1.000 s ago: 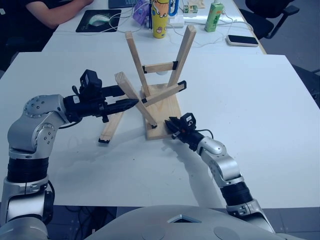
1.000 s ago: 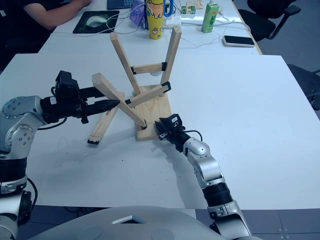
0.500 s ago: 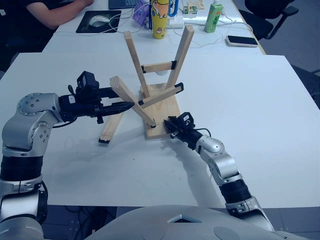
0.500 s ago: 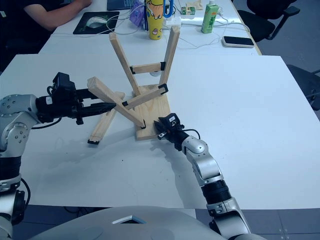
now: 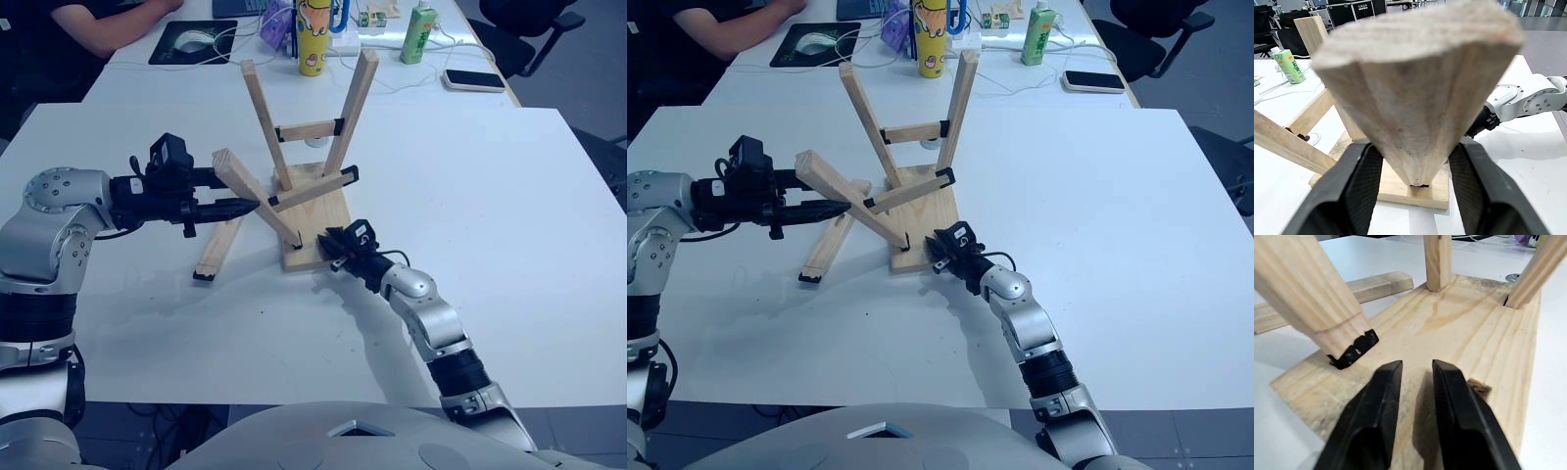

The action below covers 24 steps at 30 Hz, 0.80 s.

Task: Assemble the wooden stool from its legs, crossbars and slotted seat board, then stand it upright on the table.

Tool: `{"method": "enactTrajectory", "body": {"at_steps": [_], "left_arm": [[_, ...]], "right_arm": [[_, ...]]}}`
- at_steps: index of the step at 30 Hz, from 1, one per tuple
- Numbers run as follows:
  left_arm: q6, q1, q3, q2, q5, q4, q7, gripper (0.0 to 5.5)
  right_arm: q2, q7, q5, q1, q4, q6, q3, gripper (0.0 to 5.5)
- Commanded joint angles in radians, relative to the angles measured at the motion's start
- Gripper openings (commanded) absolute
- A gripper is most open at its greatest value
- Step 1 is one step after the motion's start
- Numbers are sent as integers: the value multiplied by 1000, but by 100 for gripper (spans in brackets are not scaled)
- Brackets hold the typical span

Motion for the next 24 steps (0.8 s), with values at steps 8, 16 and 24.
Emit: {"method": "enactTrajectory", "body": {"at_steps": [8,16,24], "left_arm": [[-6,-54,-48,11,61,-13,1,202],[-9,-163,-78,5,70,49,-46,202],[25,-176,-31,-35,25,58,-14,202]], "right_arm": [[-25,9,-62,51,77,61,55,113],[-26,12,-75,48,91,64,68,113],[-21,4,-79,58,101,56,74,113]]}}
